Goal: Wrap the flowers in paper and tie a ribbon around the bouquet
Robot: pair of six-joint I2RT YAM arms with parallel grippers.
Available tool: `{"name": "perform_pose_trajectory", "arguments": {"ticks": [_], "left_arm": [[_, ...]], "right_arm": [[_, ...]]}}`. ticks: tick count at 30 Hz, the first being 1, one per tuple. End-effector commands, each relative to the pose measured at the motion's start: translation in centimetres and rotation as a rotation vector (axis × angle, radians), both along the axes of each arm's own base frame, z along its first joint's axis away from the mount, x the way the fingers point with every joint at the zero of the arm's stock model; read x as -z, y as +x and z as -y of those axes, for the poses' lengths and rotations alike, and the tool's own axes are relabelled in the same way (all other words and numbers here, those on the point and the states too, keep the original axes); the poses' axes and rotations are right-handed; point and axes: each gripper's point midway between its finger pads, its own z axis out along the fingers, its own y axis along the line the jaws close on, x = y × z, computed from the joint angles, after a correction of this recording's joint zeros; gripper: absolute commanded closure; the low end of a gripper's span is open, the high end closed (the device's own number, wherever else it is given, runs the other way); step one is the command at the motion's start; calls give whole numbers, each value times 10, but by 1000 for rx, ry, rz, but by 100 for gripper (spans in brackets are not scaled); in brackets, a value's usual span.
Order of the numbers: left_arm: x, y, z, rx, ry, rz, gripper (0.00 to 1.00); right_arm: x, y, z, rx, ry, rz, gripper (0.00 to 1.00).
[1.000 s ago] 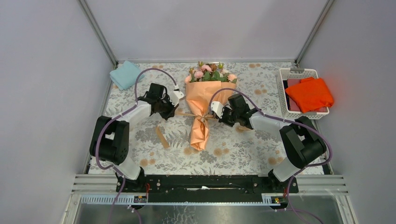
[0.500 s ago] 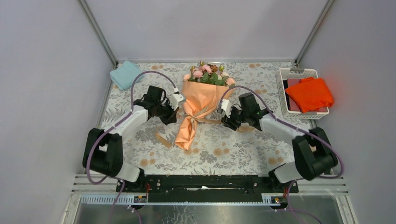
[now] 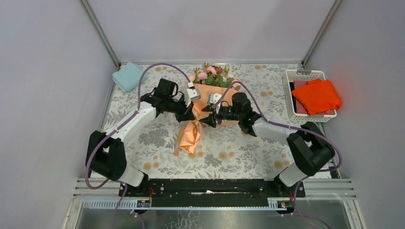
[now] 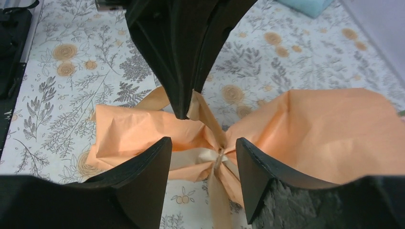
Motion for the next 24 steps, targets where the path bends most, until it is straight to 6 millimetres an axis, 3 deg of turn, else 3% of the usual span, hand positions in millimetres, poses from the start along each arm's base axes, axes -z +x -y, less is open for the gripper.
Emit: {"name": "perform_pose_trajectory", "arguments": {"ticks": [1,7,13,22,24], "left_arm": [[-6,7,4,25,-13,46,100],[-5,4,1,44,-6,52,100],[-1,-4,1,64,-26,25,100],[0,-7,-8,77,-23,17,100],[0,-8,-8,82,-30,16,100]], "right_arm": [[-10,-3,-36,-66,75,34,41],[5,18,-50,-15,105,21,41],[9,40,-57,74,157,9,56],[16,44,-58,82,129,16,45],[19,43,-62,57,124,3,47]]}}
